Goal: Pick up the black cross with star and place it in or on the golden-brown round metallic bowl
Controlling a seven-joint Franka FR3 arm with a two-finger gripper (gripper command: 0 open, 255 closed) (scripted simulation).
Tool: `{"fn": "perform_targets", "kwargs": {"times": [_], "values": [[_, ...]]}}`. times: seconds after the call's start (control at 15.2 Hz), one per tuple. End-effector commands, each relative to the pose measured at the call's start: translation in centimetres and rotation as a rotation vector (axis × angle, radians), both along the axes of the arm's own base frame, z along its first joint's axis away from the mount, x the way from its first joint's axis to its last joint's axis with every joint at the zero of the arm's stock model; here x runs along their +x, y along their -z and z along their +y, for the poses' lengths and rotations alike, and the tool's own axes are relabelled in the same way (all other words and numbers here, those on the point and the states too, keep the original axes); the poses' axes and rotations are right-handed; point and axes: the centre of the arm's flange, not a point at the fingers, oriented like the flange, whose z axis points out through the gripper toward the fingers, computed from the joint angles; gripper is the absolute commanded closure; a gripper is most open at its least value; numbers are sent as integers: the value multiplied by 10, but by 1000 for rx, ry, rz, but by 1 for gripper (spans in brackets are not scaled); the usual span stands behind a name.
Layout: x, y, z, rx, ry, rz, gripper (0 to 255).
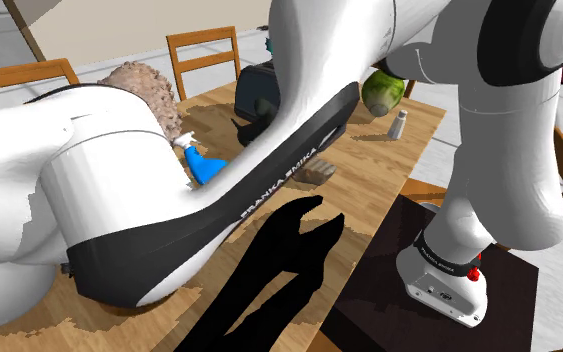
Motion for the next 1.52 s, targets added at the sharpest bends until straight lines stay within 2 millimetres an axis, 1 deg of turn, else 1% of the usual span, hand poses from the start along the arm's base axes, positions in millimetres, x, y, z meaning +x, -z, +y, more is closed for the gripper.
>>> {"fn": "perform_targets", "kwargs": {"times": [0.0, 0.33, 0.4, 0.92, 0.99, 1.32, 1.45], "values": [[0, 11, 1, 0, 0, 0, 255], [0, 37, 1, 0, 0, 0, 255], [0, 47, 1, 0, 0, 0, 255], [0, 47, 1, 0, 0, 0, 255], [0, 47, 1, 0, 0, 0, 0], [0, 47, 1, 0, 0, 0, 0], [-10, 24, 9, 0, 0, 0, 0]]}}
